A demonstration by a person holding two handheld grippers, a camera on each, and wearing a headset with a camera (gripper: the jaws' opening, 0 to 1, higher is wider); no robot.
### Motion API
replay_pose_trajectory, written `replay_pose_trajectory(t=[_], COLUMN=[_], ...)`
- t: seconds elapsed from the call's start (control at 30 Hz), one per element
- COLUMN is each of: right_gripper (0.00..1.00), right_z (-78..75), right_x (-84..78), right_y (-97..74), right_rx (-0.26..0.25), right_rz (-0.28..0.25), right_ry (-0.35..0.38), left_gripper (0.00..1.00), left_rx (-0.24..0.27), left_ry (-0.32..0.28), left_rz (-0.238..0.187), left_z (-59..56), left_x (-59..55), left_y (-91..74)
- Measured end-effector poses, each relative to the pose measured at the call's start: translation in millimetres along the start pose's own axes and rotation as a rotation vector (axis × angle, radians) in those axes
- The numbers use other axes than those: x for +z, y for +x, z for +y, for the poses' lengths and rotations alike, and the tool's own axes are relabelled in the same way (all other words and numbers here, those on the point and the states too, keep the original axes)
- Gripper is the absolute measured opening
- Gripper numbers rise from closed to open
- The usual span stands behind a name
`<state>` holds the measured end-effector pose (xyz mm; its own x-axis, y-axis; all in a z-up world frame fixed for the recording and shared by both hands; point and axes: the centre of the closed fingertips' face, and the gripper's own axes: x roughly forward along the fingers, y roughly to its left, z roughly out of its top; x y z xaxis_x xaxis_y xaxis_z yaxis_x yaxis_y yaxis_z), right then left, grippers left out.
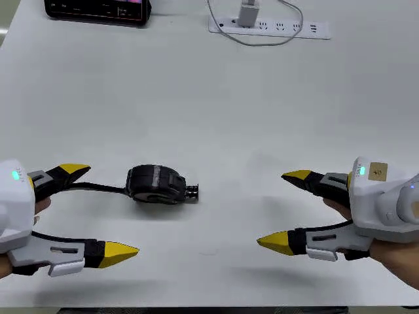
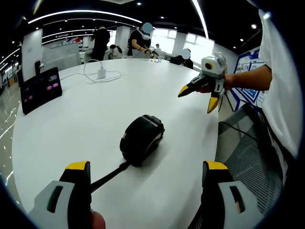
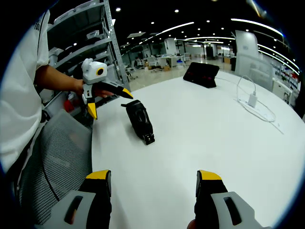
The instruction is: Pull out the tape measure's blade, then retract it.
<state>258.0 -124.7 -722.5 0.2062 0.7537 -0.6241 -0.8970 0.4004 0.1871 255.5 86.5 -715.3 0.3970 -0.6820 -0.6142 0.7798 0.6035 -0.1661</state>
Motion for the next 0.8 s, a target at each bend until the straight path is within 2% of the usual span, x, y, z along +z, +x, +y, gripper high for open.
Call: replay_pose_trajectory(t=[0.43,0.57,0.8], right_gripper=[0.71,0.71,0.71], right_z=[-1.7,-2.8,-3.9], right_x=[5.1,5.7,7.7], right_y=[13.0,16.0,22.9], right_rx=[0.029,0.038,0.058], right_rz=[0.024,0.027,0.037], right_ry=[-0.049,-0.054,-0.074], left_gripper=[0.86,0.83,0.78], left_rx=[-0.033,-0.044,-0.069], left_ry=[0.046,0.089,0.116], left_rz=[0.027,0.047,0.056], left_z=[6.4,8.0,8.6], left_x=[5.0,4.5,5.4], left_y=[8.8,11.6,18.7])
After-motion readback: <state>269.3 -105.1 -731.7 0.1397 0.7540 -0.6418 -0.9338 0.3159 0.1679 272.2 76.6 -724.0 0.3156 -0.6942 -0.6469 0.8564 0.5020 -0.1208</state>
